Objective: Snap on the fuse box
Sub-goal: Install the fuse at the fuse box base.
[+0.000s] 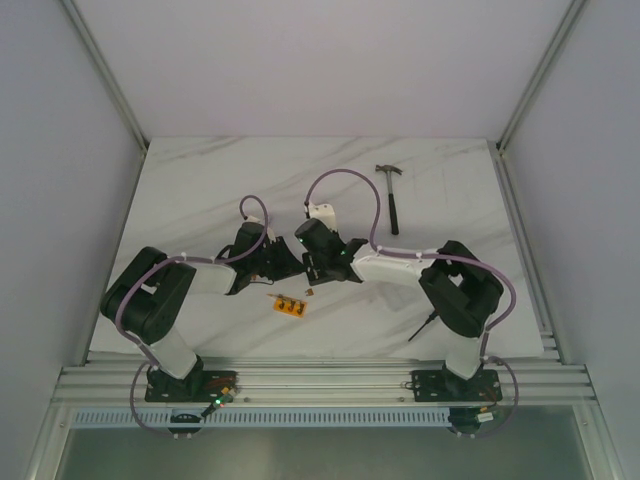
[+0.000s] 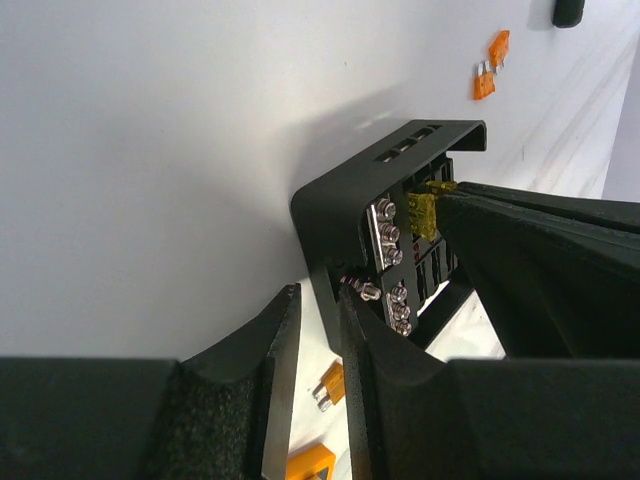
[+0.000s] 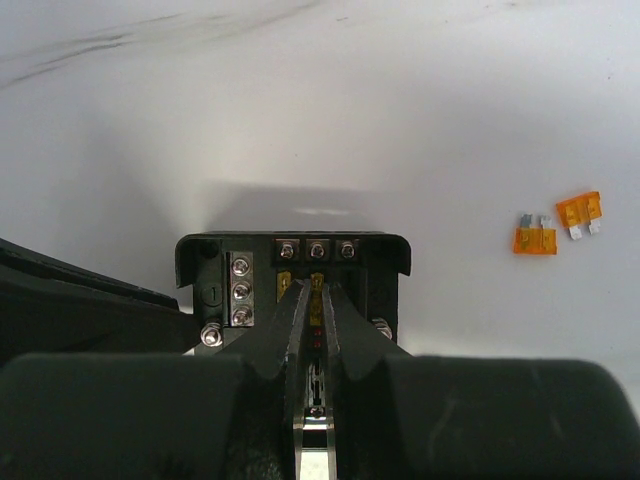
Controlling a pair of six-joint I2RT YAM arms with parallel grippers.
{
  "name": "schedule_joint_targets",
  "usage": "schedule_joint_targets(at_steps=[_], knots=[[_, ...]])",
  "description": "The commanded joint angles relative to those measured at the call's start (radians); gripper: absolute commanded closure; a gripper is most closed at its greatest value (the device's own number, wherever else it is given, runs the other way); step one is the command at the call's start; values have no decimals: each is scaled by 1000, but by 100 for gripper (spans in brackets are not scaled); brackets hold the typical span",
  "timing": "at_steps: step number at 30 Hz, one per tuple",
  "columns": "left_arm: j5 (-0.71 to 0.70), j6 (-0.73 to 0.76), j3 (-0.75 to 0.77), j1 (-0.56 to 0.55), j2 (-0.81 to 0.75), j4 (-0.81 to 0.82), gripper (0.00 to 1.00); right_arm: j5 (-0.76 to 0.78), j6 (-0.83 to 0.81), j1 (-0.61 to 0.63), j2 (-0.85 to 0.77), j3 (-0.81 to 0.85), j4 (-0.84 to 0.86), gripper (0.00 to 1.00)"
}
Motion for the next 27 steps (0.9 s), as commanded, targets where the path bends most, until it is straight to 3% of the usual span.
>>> schedule_joint_targets(at_steps=[1, 14, 27], knots=[[-12, -3, -10, 6, 10, -12, 69, -7, -2, 6, 86, 15, -113, 100], [-22, -8, -9, 6, 20, -12, 70, -150, 5, -63, 158, -63, -248, 100], [-27, -15, -8, 5, 15, -13, 70, -91, 5, -70, 199, -106, -332, 100]])
